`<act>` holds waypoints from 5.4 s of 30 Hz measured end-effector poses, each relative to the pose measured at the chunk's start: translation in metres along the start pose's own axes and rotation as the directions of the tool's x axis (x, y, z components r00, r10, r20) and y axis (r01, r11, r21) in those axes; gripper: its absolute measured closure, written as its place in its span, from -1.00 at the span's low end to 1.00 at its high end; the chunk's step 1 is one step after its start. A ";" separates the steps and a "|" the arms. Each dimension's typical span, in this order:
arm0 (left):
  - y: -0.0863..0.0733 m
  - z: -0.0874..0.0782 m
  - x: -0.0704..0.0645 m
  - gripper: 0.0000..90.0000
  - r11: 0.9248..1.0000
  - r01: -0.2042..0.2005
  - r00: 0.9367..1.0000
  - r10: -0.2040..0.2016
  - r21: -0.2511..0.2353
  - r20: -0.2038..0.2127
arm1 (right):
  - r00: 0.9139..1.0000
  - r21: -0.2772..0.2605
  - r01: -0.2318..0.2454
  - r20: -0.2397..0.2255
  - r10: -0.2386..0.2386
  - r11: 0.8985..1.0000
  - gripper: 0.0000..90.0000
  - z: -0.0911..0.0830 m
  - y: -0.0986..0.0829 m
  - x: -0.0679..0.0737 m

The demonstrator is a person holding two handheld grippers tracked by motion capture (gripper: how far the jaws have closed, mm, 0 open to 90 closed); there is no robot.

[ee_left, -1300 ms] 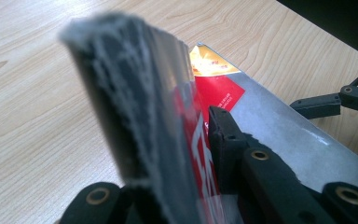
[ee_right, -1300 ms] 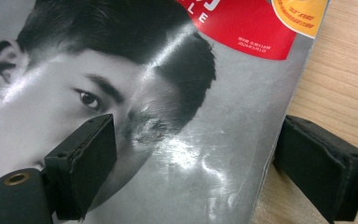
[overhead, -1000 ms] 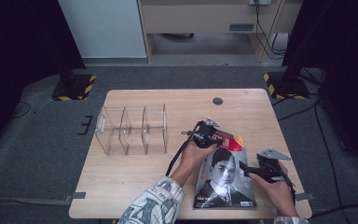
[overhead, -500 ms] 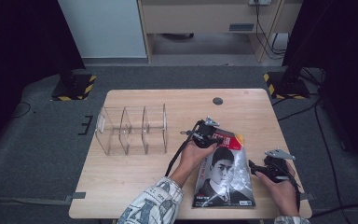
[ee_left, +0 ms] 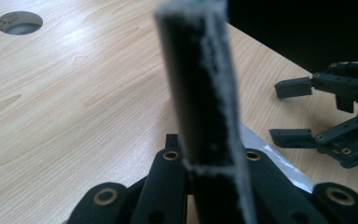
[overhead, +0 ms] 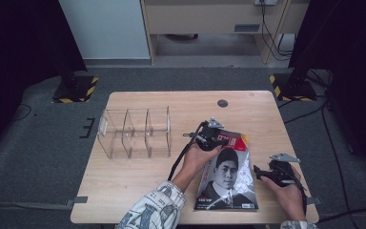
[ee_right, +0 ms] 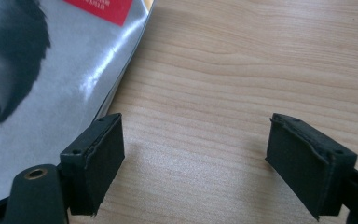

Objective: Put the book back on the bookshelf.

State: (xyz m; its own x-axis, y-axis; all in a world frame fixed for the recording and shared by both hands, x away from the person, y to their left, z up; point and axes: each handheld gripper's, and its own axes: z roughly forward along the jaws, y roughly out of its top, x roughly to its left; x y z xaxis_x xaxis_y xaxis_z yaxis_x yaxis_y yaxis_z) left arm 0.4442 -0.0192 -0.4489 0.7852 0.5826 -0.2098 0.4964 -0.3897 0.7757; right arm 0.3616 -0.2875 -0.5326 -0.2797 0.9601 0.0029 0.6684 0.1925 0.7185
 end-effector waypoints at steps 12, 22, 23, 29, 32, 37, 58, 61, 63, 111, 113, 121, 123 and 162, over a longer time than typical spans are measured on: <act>0.006 -0.011 -0.004 0.92 0.999 0.000 1.000 0.001 -0.035 0.020 | 1.000 -0.013 0.006 -0.004 -0.006 1.000 -0.61 0.004 -0.003 0.001; 0.012 -0.025 -0.005 0.92 0.997 -0.003 1.000 0.005 -0.073 0.027 | 1.000 -0.020 0.000 0.001 0.000 1.000 -0.64 0.005 -0.003 0.002; 0.012 -0.026 -0.005 0.92 0.997 -0.001 1.000 0.003 -0.077 0.027 | 1.000 -0.018 0.004 0.001 -0.004 1.000 -0.65 0.005 -0.003 0.002; 0.016 -0.036 -0.005 0.92 0.996 -0.004 1.000 0.007 -0.094 0.025 | 1.000 -0.017 0.002 -0.003 -0.002 1.000 -0.64 0.005 -0.002 0.004; 0.020 -0.041 -0.005 0.92 0.995 -0.005 1.000 0.008 -0.103 0.023 | 1.000 -0.019 0.009 -0.007 -0.009 1.000 -0.64 0.005 -0.002 0.004; 0.022 -0.046 -0.005 0.92 0.993 -0.005 1.000 0.008 -0.117 0.023 | 1.000 -0.018 0.008 -0.011 -0.008 1.000 -0.64 0.005 -0.002 0.005; 0.035 -0.072 -0.007 0.92 0.985 0.001 0.999 0.007 -0.175 0.046 | 1.000 -0.020 0.021 -0.017 -0.021 1.000 -0.65 0.005 -0.002 0.006; 0.037 -0.076 -0.008 0.93 0.983 0.005 0.999 0.004 -0.185 0.048 | 1.000 -0.019 0.020 -0.019 -0.021 1.000 -0.64 0.005 -0.002 0.006; 0.039 -0.078 -0.008 0.93 0.982 0.001 0.999 0.008 -0.188 0.047 | 1.000 -0.018 0.021 -0.019 -0.022 1.000 -0.64 0.005 -0.002 0.006; 0.052 -0.154 -0.002 0.92 0.952 0.002 1.000 0.003 -0.305 0.019 | 0.999 -0.020 0.026 -0.033 -0.027 0.999 -0.66 0.006 -0.002 0.010; 0.051 -0.155 -0.001 0.93 0.953 0.000 1.000 0.006 -0.303 0.019 | 0.999 -0.020 0.025 -0.033 -0.026 0.999 -0.66 0.006 -0.002 0.010; 0.048 -0.160 0.000 0.93 0.951 0.004 1.000 0.003 -0.309 0.023 | 0.999 -0.020 0.025 -0.031 -0.026 0.999 -0.66 0.006 -0.002 0.010; 0.048 -0.162 -0.001 0.93 0.951 0.004 1.000 0.004 -0.309 0.024 | 0.999 -0.020 0.026 -0.033 -0.026 0.999 -0.67 0.006 -0.002 0.010; 0.019 -0.213 -0.001 0.93 0.947 -0.008 1.000 0.014 -0.320 0.016 | 0.998 -0.013 0.043 -0.043 -0.044 0.999 -0.74 0.008 -0.001 0.012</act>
State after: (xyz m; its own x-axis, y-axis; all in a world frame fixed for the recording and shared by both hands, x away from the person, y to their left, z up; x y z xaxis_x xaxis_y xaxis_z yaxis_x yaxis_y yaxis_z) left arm 0.3740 0.1246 -0.3078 0.7976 0.5660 -0.2086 0.3457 -0.1456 0.9270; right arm 0.3629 -0.2743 -0.5383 -0.3380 0.9411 0.0014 0.6469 0.2313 0.7267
